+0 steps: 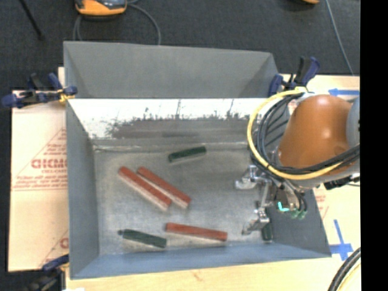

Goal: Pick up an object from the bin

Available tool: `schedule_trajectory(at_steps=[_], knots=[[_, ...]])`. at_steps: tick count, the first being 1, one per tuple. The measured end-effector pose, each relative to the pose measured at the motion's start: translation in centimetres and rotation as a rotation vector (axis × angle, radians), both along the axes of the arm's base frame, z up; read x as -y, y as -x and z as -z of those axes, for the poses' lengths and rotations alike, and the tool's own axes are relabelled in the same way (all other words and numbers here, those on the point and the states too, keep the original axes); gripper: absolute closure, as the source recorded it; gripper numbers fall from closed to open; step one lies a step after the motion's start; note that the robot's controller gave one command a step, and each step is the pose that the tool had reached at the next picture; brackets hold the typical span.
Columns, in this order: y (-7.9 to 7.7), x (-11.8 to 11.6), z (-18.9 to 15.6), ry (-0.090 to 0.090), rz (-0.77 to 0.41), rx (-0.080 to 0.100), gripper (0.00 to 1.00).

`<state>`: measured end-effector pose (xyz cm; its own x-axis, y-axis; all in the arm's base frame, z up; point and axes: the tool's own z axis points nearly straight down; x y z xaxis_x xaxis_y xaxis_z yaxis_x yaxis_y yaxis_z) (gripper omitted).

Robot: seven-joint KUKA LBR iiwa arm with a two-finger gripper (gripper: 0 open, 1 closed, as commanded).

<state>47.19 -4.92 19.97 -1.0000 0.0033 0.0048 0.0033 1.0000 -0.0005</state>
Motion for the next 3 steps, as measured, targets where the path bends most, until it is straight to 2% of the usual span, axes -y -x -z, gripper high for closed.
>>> schedule_trajectory(at_steps=[1, 2, 3], knots=[[-0.2, 0.0, -0.3, 0.001, -0.002, 0.008, 0.00], [-0.5, -3.2, 7.0, 0.001, -0.064, 0.013, 0.00], [-0.9, -5.1, 7.7, -0.001, 0.038, 0.002, 0.00]])
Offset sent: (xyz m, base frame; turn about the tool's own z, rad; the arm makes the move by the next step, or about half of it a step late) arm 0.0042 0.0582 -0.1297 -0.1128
